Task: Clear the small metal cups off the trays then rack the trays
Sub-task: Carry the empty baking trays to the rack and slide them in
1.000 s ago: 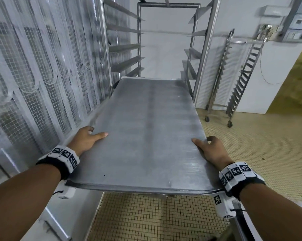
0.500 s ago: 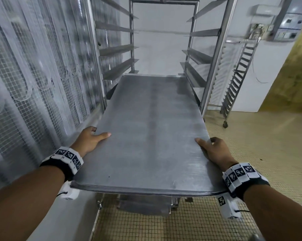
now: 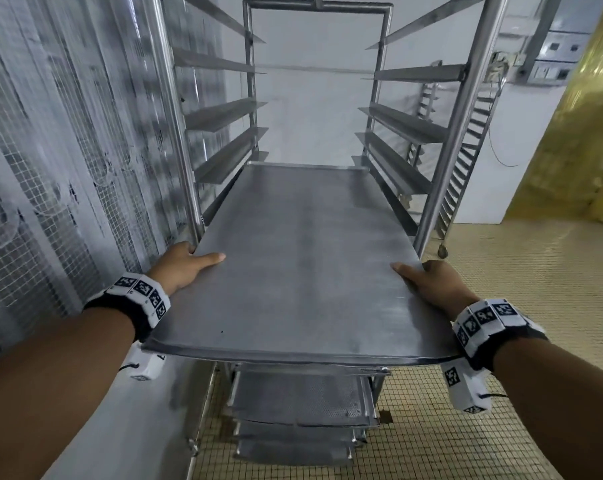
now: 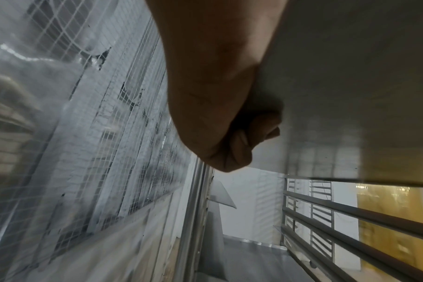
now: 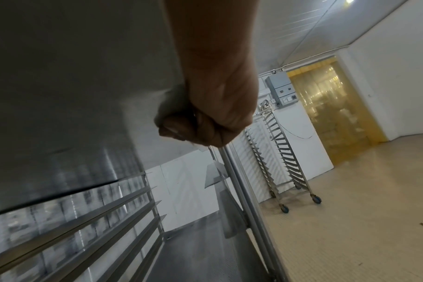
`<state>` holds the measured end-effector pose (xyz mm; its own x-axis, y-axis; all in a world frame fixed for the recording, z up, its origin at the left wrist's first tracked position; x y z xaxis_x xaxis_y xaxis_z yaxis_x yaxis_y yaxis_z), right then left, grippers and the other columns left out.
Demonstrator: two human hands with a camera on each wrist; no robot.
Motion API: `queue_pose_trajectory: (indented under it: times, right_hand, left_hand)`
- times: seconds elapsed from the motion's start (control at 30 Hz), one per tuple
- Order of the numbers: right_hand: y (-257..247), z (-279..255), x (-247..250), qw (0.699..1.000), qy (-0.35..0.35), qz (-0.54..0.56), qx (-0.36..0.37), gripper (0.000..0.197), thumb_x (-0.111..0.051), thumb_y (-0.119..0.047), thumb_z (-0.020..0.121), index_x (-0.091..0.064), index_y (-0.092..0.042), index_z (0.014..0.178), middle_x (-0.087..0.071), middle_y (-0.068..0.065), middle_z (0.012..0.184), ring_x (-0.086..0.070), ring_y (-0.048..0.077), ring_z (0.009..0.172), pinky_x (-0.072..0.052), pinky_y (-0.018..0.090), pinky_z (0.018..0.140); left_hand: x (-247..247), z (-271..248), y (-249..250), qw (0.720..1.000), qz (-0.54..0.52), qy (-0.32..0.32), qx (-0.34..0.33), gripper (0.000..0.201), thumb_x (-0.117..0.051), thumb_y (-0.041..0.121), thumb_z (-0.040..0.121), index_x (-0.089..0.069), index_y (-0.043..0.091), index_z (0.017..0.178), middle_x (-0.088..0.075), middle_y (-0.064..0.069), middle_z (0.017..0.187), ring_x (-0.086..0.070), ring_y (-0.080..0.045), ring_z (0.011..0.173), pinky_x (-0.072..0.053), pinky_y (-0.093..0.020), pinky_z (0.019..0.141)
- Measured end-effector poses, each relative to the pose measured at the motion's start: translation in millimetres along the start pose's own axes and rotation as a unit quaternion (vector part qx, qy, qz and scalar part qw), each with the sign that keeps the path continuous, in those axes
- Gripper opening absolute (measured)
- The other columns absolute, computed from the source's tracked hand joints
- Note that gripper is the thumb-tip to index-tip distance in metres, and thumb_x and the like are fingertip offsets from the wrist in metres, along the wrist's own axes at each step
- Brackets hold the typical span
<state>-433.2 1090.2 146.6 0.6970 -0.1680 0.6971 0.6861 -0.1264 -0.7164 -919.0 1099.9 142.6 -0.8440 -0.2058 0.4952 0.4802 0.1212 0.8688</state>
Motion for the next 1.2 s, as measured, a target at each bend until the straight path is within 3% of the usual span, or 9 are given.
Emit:
queue_pose_trajectory:
  times: [0.07,0.2,0.33,0.43,0.5,0.57,0.67,0.9,1.2]
  right_hand:
    - [-3.3,9.5,-0.3,1.0,-0.001,-0.008,0.001,0.063,-0.068,-0.065,0.081,-0.069,-0.004,0.097,-0.07,0.009,0.092,-0.063,0.021,0.076,-0.045,0.03,0.075]
    - [-19.3,14.6,4.7,1.0,-0.002,-0.024,-0.001,0.054,-0.069,-0.058,0.084,-0.062,-0.007,0.1,-0.065,0.011,0.098,-0.061,0.022,0.078,-0.045,0.03,0.078]
    - [-28.6,9.5,23.1,0.998,0.014,-0.05,0.027,0.065,-0.071,-0.056,0.084,-0.054,-0.01,0.127,-0.064,0.014,0.119,-0.061,0.03,0.103,-0.043,0.031,0.083]
    - [-30.1,-11.0,33.8,0.992,-0.037,-0.101,0.067,0.095,-0.06,-0.084,0.067,-0.053,-0.019,0.136,-0.067,0.009,0.12,-0.063,0.022,0.094,-0.047,0.03,0.076]
    - [-40.0,-31.3,37.3,0.971,-0.062,-0.188,0.137,0.118,-0.042,-0.103,0.052,-0.06,-0.016,0.13,-0.063,0.006,0.122,-0.061,0.024,0.104,-0.05,0.036,0.086]
    - [-58.8,-56.2,35.0,0.944,-0.103,-0.233,0.21,0.122,-0.032,-0.107,0.051,-0.067,-0.01,0.118,-0.065,0.003,0.121,-0.061,0.023,0.107,-0.051,0.043,0.095]
    - [-81.7,-94.0,19.2,0.899,-0.177,-0.303,0.262,0.106,-0.036,-0.101,0.06,-0.065,-0.019,0.121,-0.057,-0.01,0.123,-0.055,0.016,0.116,-0.045,0.042,0.103]
    - [-91.3,-132.1,-31.0,0.835,-0.178,-0.358,0.378,0.062,-0.044,-0.073,0.088,-0.059,-0.024,0.124,-0.059,0.003,0.122,-0.059,0.024,0.11,-0.049,0.038,0.089]
    - [-82.9,-140.6,-41.9,0.889,-0.067,-0.294,0.344,0.04,-0.048,-0.055,0.096,-0.061,-0.036,0.129,-0.059,-0.002,0.13,-0.053,0.025,0.121,-0.049,0.04,0.092]
  left_hand:
    - [0.0,5.4,8.8,1.0,0.023,-0.005,-0.003,0.045,-0.085,0.054,0.071,-0.075,0.016,0.092,-0.077,-0.004,0.084,-0.076,-0.028,0.079,-0.061,-0.045,0.08]
    - [-0.1,13.0,21.2,0.997,0.074,-0.003,-0.001,0.054,-0.081,0.056,0.076,-0.068,0.009,0.099,-0.074,-0.007,0.099,-0.072,-0.028,0.087,-0.059,-0.045,0.086]
    - [3.5,6.1,43.5,0.985,0.158,-0.044,-0.052,0.036,-0.074,0.04,0.089,-0.058,0.018,0.112,-0.062,-0.004,0.11,-0.058,-0.019,0.099,-0.048,-0.027,0.077]
    - [15.1,-0.5,41.5,0.952,0.279,-0.104,-0.077,0.077,-0.071,0.058,0.085,-0.044,0.021,0.147,-0.052,-0.007,0.143,-0.054,-0.024,0.124,-0.046,-0.034,0.098]
    - [18.9,-11.1,41.3,0.915,0.37,-0.121,-0.105,0.102,-0.061,0.083,0.071,-0.037,0.028,0.154,-0.037,-0.009,0.158,-0.037,-0.027,0.144,-0.034,-0.041,0.116]
    - [11.5,-30.5,50.0,0.892,0.403,-0.153,-0.138,0.116,-0.047,0.099,0.059,-0.04,0.031,0.152,-0.032,-0.003,0.162,-0.024,-0.024,0.151,-0.021,-0.045,0.123]
    - [-14.0,-73.4,74.1,0.856,0.425,-0.227,-0.189,0.126,-0.04,0.107,0.05,-0.043,0.031,0.15,-0.04,0.007,0.155,-0.034,-0.015,0.145,-0.026,-0.039,0.121]
    - [-64.8,-136.2,91.2,0.793,0.48,-0.252,-0.279,0.102,-0.043,0.094,0.069,-0.052,0.026,0.144,-0.054,0.002,0.142,-0.051,-0.017,0.13,-0.041,-0.036,0.111]
    - [-76.2,-154.6,79.0,0.826,0.453,-0.111,-0.318,0.045,-0.049,0.059,0.097,-0.064,0.033,0.13,-0.064,0.002,0.126,-0.059,-0.022,0.118,-0.049,-0.041,0.097]
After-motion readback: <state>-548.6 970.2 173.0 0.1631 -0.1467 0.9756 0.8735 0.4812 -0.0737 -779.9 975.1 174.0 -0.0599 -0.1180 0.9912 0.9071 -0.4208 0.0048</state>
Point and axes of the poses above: each hand's wrist, its own z-axis towards the middle knuckle, its own x-axis out of the back of the hand, y = z × x, the point moved 4 cm from there along z, towards the middle knuckle
